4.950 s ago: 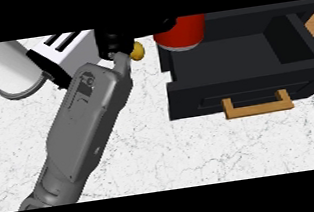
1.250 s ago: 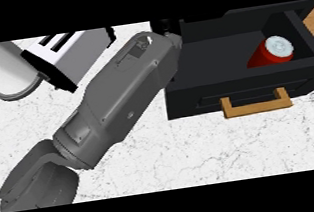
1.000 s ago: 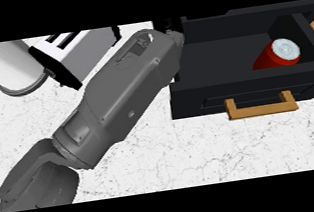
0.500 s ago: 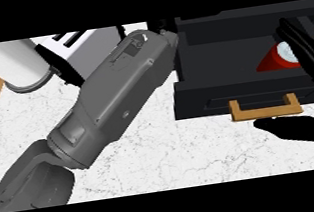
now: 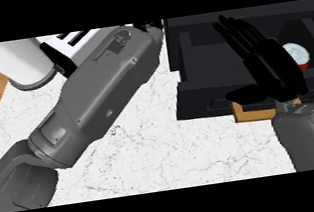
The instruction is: Pick up the can, place it into the drawer and close the drawer
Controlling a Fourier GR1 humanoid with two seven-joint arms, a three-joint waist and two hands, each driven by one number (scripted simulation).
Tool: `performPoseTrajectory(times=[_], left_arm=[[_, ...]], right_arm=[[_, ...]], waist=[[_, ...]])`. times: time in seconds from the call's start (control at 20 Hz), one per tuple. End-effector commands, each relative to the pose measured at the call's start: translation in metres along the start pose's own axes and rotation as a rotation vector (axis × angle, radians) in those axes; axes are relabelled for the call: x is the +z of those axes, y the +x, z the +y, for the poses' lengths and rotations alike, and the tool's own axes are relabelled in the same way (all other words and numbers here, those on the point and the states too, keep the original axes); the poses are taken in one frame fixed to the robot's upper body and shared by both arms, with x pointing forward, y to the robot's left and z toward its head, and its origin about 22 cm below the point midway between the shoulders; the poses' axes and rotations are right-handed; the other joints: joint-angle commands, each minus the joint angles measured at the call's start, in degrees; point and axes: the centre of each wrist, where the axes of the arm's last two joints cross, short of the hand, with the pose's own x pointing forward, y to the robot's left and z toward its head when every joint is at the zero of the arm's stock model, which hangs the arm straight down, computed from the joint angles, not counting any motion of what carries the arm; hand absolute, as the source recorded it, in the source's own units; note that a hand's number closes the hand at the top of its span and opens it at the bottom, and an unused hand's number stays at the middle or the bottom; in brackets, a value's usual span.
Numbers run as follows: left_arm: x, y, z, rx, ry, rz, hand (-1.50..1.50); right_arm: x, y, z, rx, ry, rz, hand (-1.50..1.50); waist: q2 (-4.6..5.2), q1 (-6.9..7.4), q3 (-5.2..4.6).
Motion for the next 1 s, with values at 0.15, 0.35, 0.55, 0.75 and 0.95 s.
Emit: performPoseTrajectory(times=[0.15, 0.35, 0.55, 0.75, 0.95], left_arm=[[-0.011, 0.007, 0.042, -0.028, 0.041, 0.013, -1.50], [-0.010, 0.022, 0.048, -0.005, 0.039, 0.017, -1.50], [-0.014, 0.033, 0.070, -0.014, 0.046, -0.031, -1.50], [-0.004, 0.025, 0.066, -0.026, 0.045, 0.013, -1.50], [0.001, 0.032, 0.080, -0.008, 0.012, -0.005, -1.50]], right_arm=[[-0.038, -0.016, 0.038, 0.119, 0.021, 0.047, -1.50], [-0.057, -0.033, 0.056, 0.162, 0.053, 0.096, -1.50], [-0.053, -0.039, 0.093, 0.222, 0.057, 0.084, -1.50], [-0.057, -0.049, 0.099, 0.227, 0.006, 0.115, -1.50], [-0.056, -0.066, 0.106, 0.252, -0.026, 0.148, -1.50]], waist=[[-0.09, 0.23, 0.02], [0.07, 0.45, 0.04], [0.44, 1.07, 0.08], [0.29, 0.18, 0.10], [0.41, 1.61, 0.12]])
